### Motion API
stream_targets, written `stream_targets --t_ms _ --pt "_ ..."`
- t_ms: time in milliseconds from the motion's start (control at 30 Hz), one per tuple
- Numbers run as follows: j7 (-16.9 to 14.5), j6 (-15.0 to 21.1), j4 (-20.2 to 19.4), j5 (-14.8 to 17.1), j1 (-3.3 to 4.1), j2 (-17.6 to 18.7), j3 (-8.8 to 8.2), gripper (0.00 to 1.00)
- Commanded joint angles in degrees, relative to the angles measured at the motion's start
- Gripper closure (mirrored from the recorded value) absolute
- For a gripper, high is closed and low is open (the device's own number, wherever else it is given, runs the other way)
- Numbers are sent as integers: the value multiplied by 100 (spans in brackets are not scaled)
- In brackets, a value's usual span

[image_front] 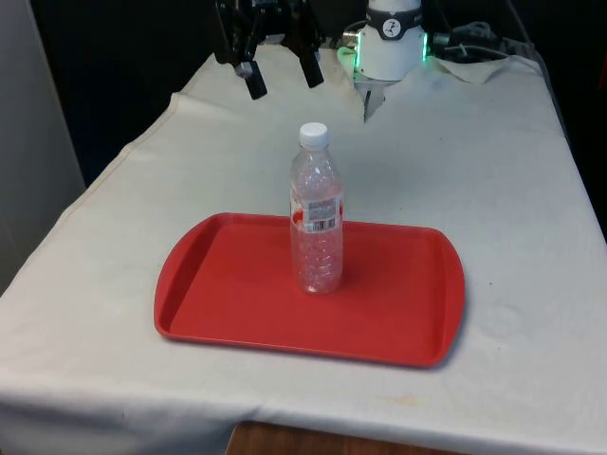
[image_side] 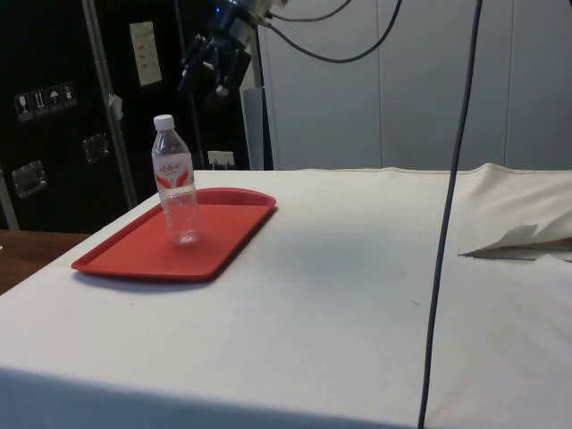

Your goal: Place the bottle upright on the tray.

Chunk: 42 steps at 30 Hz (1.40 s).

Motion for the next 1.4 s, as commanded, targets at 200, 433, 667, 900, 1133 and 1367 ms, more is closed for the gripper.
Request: stream_targets --t_ms 200,433,667,900,1133,1367 --pt "120 40 0 -321 74 -103 -23 0" --pt "143 29 23 -539 97 -172 -17 0" --pt "143 17 57 -751 120 -229 -11 0" --pt "138 11 80 -991 149 -292 -6 0" --pt "132 11 103 -1192 172 -338 -6 0" --pt "120 11 143 -1398 189 -367 -6 0"
